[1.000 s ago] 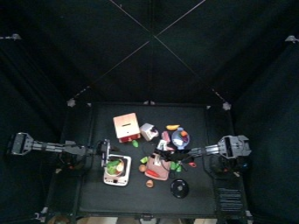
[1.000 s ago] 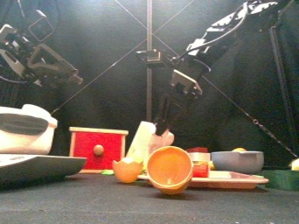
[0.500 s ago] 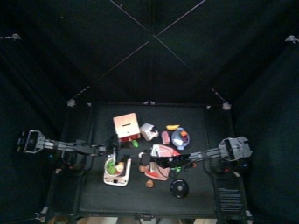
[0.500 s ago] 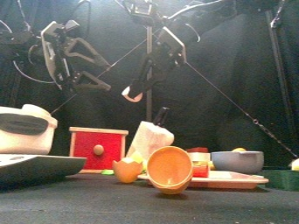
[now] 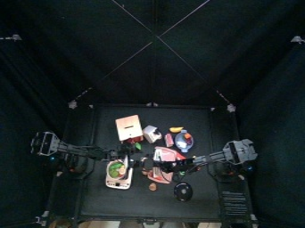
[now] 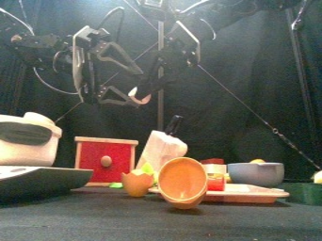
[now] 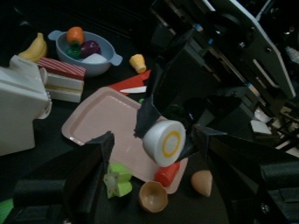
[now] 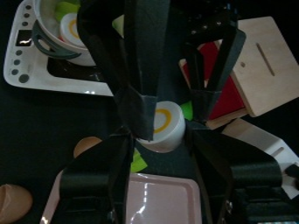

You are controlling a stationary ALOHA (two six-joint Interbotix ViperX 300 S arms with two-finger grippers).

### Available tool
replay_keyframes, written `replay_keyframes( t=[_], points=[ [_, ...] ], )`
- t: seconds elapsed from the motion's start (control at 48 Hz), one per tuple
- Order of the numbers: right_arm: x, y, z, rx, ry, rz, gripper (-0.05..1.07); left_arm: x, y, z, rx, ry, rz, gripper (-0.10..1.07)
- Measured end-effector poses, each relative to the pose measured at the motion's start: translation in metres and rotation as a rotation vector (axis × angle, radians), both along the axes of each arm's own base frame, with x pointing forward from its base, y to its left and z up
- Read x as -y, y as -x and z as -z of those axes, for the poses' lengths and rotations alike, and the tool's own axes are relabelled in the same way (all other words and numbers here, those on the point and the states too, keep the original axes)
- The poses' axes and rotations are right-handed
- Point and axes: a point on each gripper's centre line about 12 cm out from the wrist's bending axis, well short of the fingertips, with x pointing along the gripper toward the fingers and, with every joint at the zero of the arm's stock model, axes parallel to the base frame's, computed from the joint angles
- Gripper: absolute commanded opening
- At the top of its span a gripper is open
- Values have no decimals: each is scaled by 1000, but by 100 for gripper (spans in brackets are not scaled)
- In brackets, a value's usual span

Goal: Hand over egg

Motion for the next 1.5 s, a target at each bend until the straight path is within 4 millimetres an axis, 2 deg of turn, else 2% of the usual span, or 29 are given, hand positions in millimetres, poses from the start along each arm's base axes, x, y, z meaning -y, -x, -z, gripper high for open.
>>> replay_keyframes(
  t=[0.688, 1.188, 1.5],
  points=[
    [5, -1, -3, 0, 13, 13, 75, -6, -9, 6, 0, 307, -164, 103],
    [18, -1, -2, -14, 26, 52, 75, -6, -9, 7, 3, 361, -181, 102],
    [19, -2, 2, -24, 32, 55, 75, -8, -13, 11, -5, 359, -188, 85]
  ],
)
